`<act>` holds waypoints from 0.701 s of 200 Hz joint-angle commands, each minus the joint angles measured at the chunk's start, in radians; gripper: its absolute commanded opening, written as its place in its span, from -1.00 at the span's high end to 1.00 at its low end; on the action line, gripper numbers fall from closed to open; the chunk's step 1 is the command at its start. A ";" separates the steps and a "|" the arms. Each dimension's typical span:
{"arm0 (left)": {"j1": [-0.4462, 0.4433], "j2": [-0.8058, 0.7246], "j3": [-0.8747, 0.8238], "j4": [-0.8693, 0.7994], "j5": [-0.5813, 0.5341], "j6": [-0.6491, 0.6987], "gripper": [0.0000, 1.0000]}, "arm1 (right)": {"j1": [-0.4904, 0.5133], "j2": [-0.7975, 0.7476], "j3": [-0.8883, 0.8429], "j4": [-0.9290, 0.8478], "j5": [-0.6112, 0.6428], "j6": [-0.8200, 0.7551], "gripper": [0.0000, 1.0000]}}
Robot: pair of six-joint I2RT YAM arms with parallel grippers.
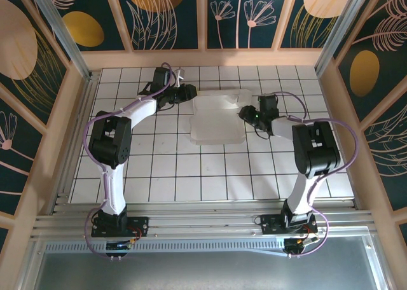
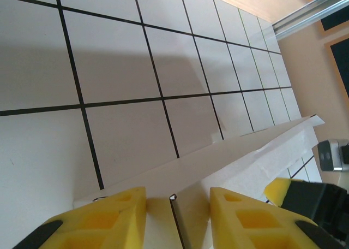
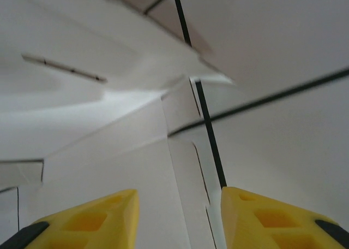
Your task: Fold the paper box
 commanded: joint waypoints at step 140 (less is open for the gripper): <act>-0.012 -0.013 0.019 -0.066 0.014 0.016 0.31 | -0.003 0.218 0.119 0.252 -0.020 0.039 0.29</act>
